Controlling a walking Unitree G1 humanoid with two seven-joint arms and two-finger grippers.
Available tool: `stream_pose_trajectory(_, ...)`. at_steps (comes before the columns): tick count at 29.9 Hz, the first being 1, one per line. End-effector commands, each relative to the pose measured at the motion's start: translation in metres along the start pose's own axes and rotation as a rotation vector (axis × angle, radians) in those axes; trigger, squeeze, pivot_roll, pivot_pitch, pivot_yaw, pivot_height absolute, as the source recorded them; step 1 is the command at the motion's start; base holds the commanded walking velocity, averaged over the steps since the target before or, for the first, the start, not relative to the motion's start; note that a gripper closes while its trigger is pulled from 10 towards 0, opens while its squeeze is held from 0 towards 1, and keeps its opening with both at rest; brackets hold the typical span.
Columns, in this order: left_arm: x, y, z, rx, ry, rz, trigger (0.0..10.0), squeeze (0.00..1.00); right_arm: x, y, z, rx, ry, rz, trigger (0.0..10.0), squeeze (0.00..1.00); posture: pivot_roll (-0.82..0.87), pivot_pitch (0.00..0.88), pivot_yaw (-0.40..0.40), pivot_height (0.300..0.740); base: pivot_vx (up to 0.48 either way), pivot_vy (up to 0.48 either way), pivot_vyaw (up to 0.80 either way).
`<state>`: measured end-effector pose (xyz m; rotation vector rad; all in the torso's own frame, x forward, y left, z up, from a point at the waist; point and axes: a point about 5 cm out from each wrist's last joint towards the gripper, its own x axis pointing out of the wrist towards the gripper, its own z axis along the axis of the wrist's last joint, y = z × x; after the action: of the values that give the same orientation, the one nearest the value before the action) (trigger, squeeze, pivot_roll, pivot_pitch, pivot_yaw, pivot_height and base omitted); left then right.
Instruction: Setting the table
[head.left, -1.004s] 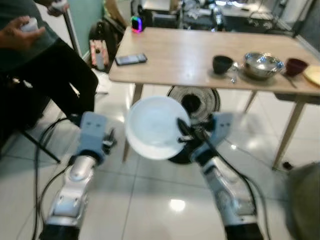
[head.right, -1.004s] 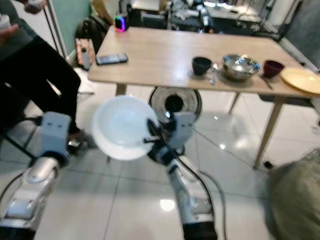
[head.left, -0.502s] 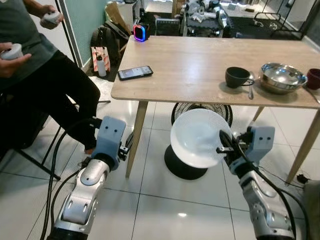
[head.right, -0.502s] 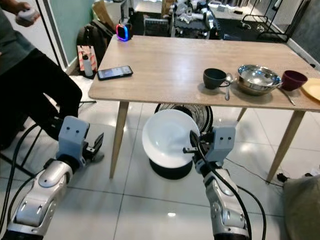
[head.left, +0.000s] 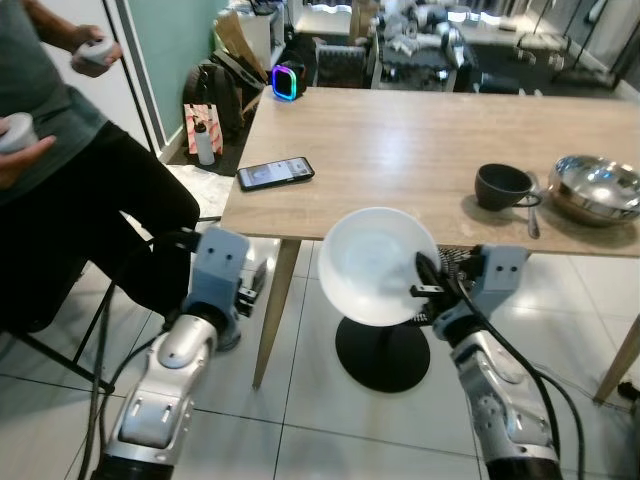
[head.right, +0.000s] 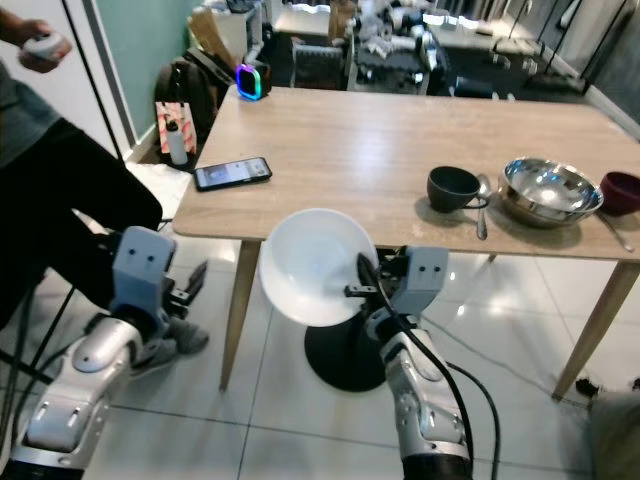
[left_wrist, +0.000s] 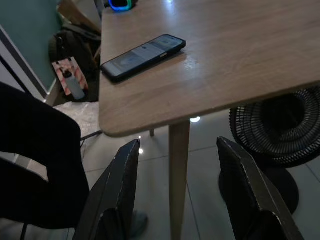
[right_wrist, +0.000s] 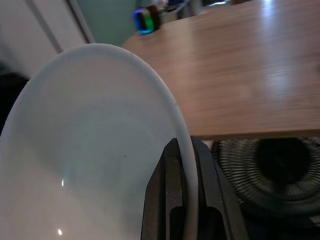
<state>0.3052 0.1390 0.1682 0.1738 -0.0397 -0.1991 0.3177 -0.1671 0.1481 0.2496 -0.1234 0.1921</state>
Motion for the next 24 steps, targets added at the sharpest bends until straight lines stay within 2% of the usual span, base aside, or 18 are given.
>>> stream_pose_trajectory(1,0.0,-0.006,-0.001,-0.001,0.011,-0.02,10.0,0.0,-0.002,-0.013,0.004,0.0,-0.006,-0.046,10.0,0.0,0.06,0.037,0.061,0.74,0.458,0.0,-0.79)
stream_pose_trajectory(9,0.0,-0.006,-0.002,0.002,0.013,-0.019,10.0,0.0,-0.001,-0.013,0.005,0.001,-0.017,-0.05,10.0,0.0,0.06,0.036,0.061,0.74,0.458,0.0,-0.75)
stream_pose_trajectory(15,-0.001,-0.005,-0.003,0.007,0.015,-0.018,10.0,0.0,0.002,-0.002,0.012,0.021,-0.05,0.031,10.0,0.0,0.07,0.034,0.065,0.74,0.458,0.0,0.0)
stream_pose_trajectory(19,-0.001,-0.005,-0.003,0.023,0.012,-0.022,10.0,0.0,0.004,0.02,0.019,0.113,-0.054,0.206,10.0,0.0,0.07,0.028,0.069,0.74,0.403,0.0,0.0)
stream_pose_trajectory(20,-0.001,-0.005,-0.003,0.023,0.012,-0.022,10.0,0.0,0.004,0.02,0.019,0.113,-0.054,0.206,10.0,0.0,0.07,0.028,0.069,0.74,0.259,0.0,0.0)
stream_pose_trajectory(21,-0.003,-0.005,-0.002,0.025,0.007,-0.032,10.0,0.0,0.003,0.038,0.021,0.166,-0.036,0.338,10.0,0.0,0.07,0.026,0.07,0.74,0.0,0.0,0.0)
stream_pose_trajectory(24,-0.005,-0.004,-0.002,0.026,0.0,-0.043,10.0,0.0,0.001,0.054,0.022,0.2,-0.014,0.45,10.0,0.0,0.07,0.024,0.069,0.74,0.0,0.0,0.0)
